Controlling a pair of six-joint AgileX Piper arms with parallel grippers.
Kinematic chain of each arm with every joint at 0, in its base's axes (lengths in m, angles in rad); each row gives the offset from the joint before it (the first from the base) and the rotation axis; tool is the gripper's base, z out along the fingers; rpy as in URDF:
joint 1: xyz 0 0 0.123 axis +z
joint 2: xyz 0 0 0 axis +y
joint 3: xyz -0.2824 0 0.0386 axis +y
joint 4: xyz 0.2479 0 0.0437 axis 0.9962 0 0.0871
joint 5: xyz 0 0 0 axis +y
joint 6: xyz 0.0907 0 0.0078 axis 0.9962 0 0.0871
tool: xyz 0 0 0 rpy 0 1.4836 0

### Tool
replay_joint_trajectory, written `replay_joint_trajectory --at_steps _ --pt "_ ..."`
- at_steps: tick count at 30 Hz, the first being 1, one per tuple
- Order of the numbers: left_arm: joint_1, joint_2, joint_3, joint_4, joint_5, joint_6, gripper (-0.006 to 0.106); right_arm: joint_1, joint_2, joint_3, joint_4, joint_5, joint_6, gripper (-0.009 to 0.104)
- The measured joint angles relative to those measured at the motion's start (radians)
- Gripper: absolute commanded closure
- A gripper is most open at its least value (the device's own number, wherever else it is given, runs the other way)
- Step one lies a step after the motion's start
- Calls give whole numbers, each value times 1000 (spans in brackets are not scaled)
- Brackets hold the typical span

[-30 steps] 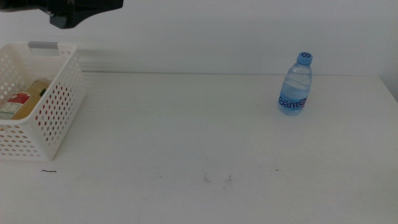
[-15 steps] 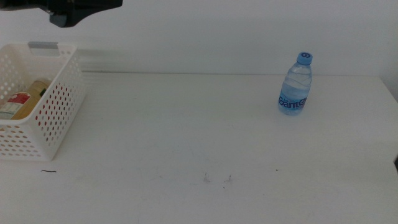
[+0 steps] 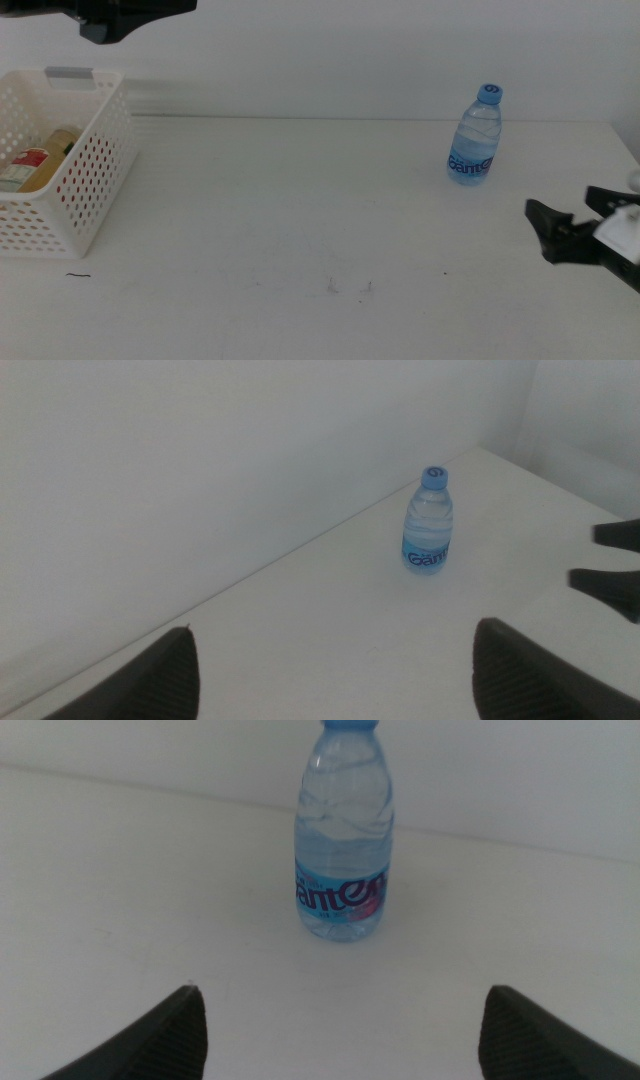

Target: Use arms to grab the bottles and put them into the dustbin to the left of the table.

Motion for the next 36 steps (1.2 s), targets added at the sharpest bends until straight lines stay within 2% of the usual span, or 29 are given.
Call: replay_joint_trajectory --at_steps 5,13,26,36 --pt "0 0 0 0 0 0 7 0 165 -113 -5 -17 0 4" --pt "0 0 0 0 0 0 7 6 396 -287 -5 -127 4 4" --pt "0 0 0 0 -2 0 7 11 649 -614 -19 -136 42 4" --pt "0 0 0 0 -2 0 7 36 777 -751 -26 -134 81 4"
